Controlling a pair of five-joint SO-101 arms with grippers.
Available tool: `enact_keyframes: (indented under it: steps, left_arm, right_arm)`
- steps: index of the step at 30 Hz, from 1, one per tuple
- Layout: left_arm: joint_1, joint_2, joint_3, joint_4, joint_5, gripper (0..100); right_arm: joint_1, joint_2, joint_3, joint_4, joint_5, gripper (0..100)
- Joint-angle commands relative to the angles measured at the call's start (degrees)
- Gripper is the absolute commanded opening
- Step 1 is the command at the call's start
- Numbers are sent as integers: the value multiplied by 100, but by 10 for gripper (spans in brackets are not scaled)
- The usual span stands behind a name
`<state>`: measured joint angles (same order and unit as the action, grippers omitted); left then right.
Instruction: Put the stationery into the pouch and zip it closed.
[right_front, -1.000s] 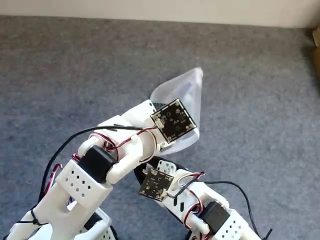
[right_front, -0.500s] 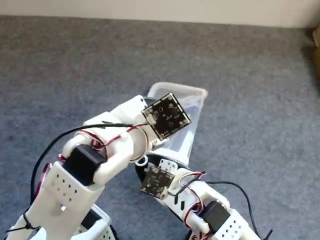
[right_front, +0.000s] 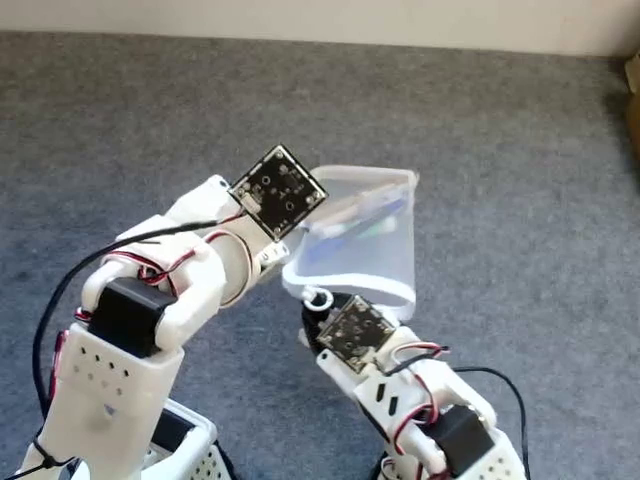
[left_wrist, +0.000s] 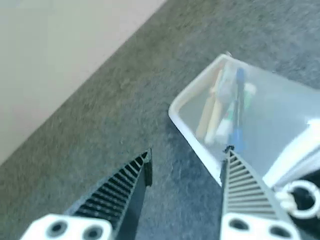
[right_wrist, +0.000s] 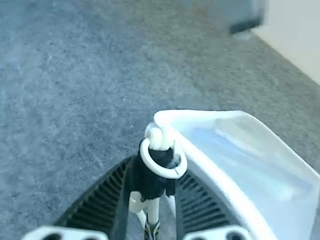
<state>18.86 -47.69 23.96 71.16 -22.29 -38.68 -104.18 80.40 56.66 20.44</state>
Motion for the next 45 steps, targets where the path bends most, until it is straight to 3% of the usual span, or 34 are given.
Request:
enact_keyframes:
  steps: [1,7,15,26,45]
  left_arm:
    - [-84,-136,-303,316,-62,220]
    - [-40,-136,-286,642,-536,217]
    - [163,-136,-277,809,-536,220]
    - [1253,-136,330,747,-536,221]
    - [1552,-101,1974,-2163,-501,222]
  right_arm:
    - [382,-110,-945,488,-62,5]
    - [1033,-110,-1455,769,-62,5]
    - [1771,-110,-1675,769,-53,5]
    - [2167,-110,-1780,769,-62,5]
    - [2158,-110,-1736,778,-70,5]
